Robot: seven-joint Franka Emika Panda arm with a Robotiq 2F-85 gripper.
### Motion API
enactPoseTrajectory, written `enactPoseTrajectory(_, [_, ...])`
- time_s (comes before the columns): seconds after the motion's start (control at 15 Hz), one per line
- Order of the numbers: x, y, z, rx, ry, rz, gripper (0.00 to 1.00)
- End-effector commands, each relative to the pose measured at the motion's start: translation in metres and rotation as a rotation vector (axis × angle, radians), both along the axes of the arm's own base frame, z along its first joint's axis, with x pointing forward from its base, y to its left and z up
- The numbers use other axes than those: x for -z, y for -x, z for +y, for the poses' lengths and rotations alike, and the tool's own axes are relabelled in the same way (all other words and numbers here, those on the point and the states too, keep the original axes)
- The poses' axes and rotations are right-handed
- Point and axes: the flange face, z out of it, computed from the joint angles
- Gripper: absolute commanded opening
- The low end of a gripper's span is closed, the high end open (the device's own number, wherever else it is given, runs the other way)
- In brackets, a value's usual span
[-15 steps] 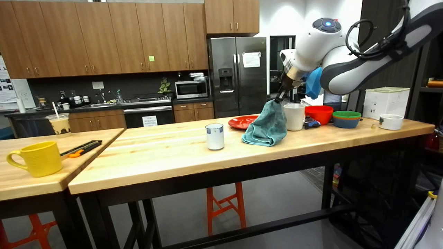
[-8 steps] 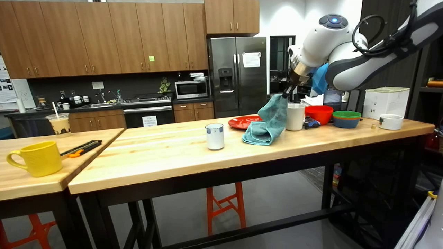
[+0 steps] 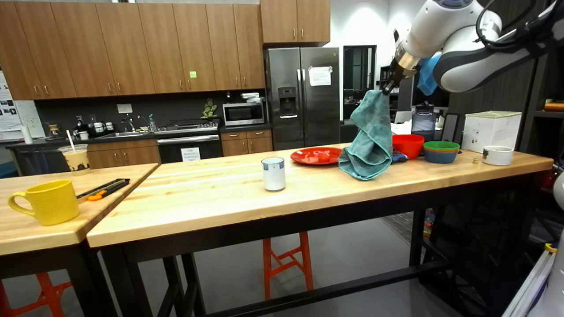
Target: Unfold the blue towel
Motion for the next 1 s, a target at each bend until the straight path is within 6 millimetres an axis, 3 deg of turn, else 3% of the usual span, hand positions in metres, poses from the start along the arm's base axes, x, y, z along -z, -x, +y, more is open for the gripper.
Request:
enactPoseTrajectory(0.0, [-0.027,0.021,-0.021,0.074,0.058,-0.04,0.0])
enactPoseTrajectory(0.13, [-0.03,0.023,-0.023,0.085,0.067,-0.044,0.0])
enactPoseTrajectory(0.33, [-0.013,0.013,-0.002,0.041,0.052,-0.021,0.0])
enactPoseTrajectory(0.53, [0.02,-0.003,0.039,-0.047,0.031,0.033,0.0])
enactPoseTrajectory(0.93, [0.082,-0.028,0.152,-0.282,-0.034,0.121,0.0])
